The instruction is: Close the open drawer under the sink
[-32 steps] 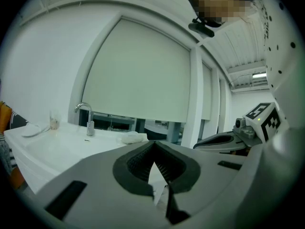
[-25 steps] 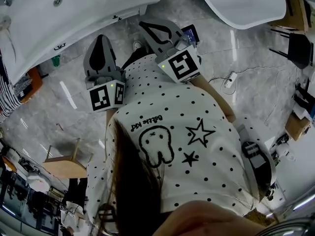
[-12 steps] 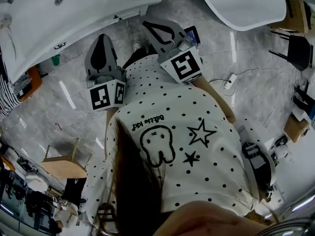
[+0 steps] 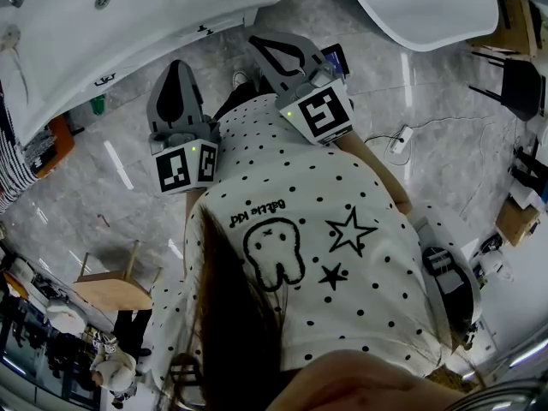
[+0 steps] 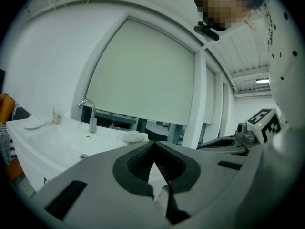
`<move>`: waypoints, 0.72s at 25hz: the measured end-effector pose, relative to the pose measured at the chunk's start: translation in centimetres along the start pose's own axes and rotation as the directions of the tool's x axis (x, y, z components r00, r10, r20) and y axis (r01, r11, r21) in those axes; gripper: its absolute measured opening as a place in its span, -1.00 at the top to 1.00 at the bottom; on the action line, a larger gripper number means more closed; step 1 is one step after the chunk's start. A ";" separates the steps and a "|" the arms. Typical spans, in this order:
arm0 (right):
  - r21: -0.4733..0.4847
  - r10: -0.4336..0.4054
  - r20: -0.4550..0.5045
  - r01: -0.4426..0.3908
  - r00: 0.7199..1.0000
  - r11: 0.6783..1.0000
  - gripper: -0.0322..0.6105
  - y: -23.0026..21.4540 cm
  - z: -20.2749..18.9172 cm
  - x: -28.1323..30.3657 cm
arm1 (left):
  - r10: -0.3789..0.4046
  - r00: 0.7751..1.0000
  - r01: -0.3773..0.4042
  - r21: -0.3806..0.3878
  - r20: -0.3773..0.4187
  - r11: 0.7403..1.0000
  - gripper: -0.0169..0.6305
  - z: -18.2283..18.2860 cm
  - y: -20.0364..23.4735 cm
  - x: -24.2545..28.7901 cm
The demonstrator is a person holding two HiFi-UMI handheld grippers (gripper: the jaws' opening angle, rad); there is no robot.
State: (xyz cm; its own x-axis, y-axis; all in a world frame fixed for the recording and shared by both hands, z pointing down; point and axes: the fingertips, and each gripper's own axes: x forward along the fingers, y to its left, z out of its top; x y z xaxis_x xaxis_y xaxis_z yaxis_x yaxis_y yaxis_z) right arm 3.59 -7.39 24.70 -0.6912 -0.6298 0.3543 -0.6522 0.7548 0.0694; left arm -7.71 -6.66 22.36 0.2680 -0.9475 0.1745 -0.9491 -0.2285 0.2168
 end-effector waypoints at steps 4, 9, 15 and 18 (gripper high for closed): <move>-0.002 -0.002 0.000 0.002 1.000 1.000 0.86 0.0 0.0 0.0 | 0.003 1.000 -0.003 -0.008 0.004 1.000 0.93 0.0 0.2 -0.1; -0.007 0.001 0.001 -0.001 1.000 1.000 0.86 0.0 0.1 0.0 | 0.010 1.000 -0.010 -0.017 0.002 1.000 0.93 0.0 0.3 -0.1; -0.006 0.001 -0.003 -0.001 1.000 1.000 0.86 0.0 0.0 -0.1 | 0.016 1.000 -0.016 -0.032 0.004 0.999 0.93 -0.1 0.4 -0.2; -0.008 0.003 -0.004 -0.003 1.000 1.000 0.86 0.0 0.0 -0.1 | 0.012 1.000 -0.012 -0.033 0.001 0.999 0.93 -0.1 0.3 -0.2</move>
State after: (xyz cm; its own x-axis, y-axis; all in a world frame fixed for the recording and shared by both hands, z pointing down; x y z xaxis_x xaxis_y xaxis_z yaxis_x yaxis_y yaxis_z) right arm 3.68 -7.31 24.70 -0.6919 -0.6269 0.3580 -0.6477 0.7581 0.0759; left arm -8.05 -6.48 22.50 0.2561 -0.9505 0.1761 -0.9464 -0.2094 0.2458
